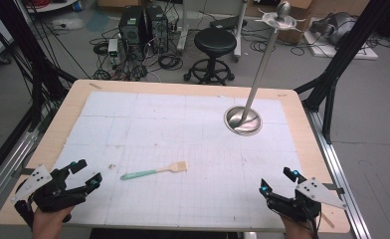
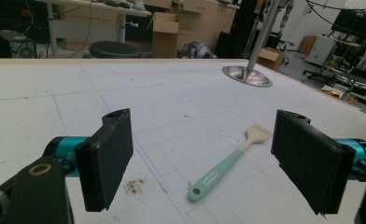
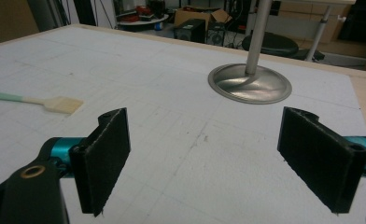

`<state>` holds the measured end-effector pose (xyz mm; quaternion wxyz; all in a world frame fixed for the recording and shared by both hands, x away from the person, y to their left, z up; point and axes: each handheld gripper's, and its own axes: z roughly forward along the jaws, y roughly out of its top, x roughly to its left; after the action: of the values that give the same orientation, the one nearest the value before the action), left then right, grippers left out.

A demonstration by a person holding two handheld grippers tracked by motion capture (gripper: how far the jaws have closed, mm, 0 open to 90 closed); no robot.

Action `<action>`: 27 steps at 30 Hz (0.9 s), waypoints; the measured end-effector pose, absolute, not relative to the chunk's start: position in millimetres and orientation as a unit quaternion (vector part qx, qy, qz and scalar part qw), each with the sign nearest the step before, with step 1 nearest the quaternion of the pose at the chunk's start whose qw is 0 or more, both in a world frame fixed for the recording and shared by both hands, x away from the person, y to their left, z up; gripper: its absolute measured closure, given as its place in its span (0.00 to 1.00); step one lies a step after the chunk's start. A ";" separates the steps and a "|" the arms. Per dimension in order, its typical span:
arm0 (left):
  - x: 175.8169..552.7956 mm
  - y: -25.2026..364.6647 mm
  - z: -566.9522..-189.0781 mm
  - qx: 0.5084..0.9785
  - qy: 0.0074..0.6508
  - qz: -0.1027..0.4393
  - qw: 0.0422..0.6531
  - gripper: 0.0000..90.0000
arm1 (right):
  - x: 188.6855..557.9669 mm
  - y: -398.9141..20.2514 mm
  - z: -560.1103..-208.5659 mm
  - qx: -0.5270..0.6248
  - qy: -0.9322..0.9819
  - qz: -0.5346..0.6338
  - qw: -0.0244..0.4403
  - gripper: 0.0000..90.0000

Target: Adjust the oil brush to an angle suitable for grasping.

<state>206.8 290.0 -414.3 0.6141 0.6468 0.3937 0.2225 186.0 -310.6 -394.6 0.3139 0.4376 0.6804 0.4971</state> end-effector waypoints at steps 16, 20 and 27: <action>209.1 265.3 -423.0 0.733 0.343 0.174 0.561 0.94 | 187.1 -308.5 -395.3 0.438 0.686 0.492 0.308 0.18; 212.2 252.3 -430.3 0.762 0.337 0.155 0.531 0.99 | 187.3 -305.2 -395.1 0.433 0.691 0.490 0.308 0.18; 225.2 227.0 -442.5 0.800 0.346 0.139 0.471 0.99 | 189.3 -304.9 -397.0 0.436 0.692 0.489 0.303 0.18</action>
<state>225.2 227.0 -442.5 0.4707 0.7996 0.3457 0.1395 189.3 -304.9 -397.0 0.3030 0.4358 0.6920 0.4892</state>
